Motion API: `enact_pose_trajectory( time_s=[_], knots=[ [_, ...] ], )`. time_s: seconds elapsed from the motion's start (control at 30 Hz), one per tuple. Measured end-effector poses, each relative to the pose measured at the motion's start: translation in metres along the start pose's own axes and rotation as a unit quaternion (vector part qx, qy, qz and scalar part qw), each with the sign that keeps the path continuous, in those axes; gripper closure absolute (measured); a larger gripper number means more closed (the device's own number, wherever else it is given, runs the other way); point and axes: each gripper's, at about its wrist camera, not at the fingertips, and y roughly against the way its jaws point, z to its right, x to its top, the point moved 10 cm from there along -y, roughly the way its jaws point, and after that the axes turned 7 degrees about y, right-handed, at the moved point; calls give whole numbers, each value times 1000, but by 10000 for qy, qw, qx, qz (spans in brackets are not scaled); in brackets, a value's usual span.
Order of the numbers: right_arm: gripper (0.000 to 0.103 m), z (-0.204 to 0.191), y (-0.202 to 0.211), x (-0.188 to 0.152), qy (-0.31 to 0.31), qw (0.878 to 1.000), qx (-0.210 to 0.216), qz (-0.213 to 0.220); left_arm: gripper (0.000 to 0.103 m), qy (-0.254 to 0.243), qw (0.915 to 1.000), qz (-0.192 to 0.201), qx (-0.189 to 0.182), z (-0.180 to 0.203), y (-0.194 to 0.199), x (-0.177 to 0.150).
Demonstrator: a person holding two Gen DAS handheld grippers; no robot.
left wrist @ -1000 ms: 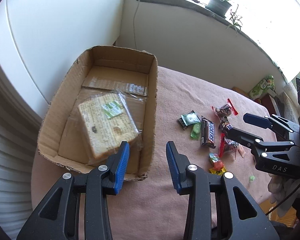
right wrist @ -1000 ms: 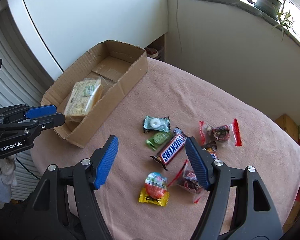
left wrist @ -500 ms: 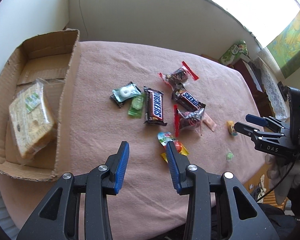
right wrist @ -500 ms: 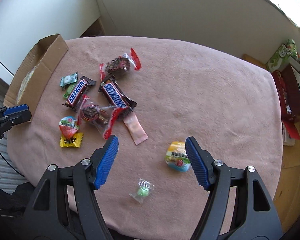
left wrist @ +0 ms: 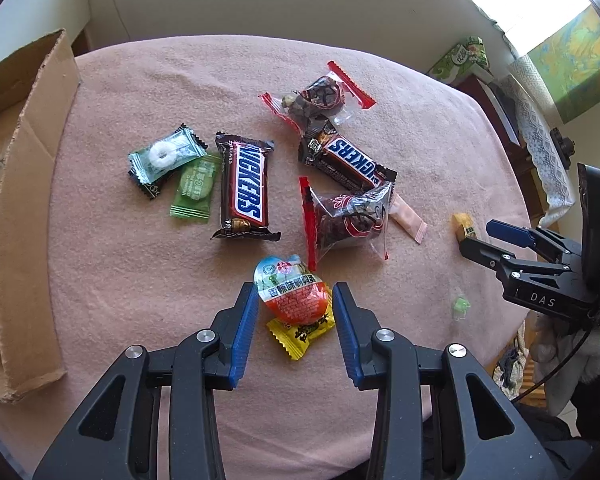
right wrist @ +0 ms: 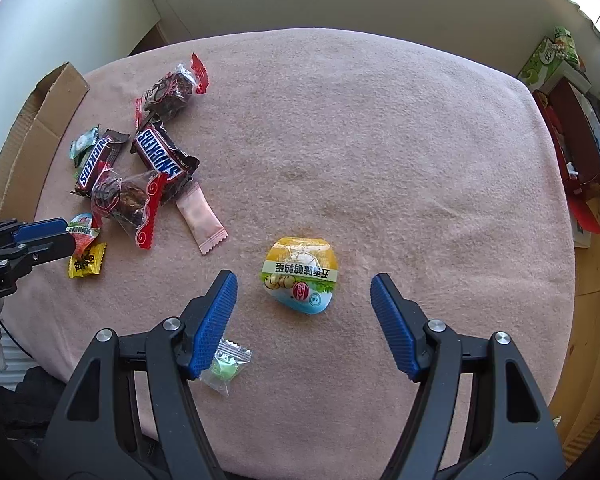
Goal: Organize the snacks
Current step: 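Grasp the red-green candy egg with left gripper while right grasps yellow snack cup, then lift and carry the candy egg and snack cup toward the cardboard box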
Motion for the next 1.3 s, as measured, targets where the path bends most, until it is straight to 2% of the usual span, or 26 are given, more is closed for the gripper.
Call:
enact_pose_trajectory(
  time_s=[0.17, 0.23, 0.43, 0.67, 0.83, 1.3],
  knots=[
    [31, 2, -14, 0, -69, 9998, -49, -192, 66, -47, 10000, -73, 43, 3, -6, -4],
    [35, 2, -18, -1, -50, 9996, -101, -262, 66, -59, 9999, -74, 88, 4, -7, -5],
    [35, 3, -22, 0, -40, 9994, -178, -300, 63, -103, 9998, -127, 145, 9, -12, -5],
    [42, -1, -24, 1, 26, 9991, -255, -326, 64, -268, 9985, -107, 468, 10, -23, -7],
    [62, -5, -23, 3, 89, 9991, -274, -317, 71, -199, 9990, -26, 397, 6, -20, -5],
    [63, -2, -15, 3, -56, 9996, -155, -240, 74, 8, 9994, 310, 127, 3, -6, 3]
  ],
)
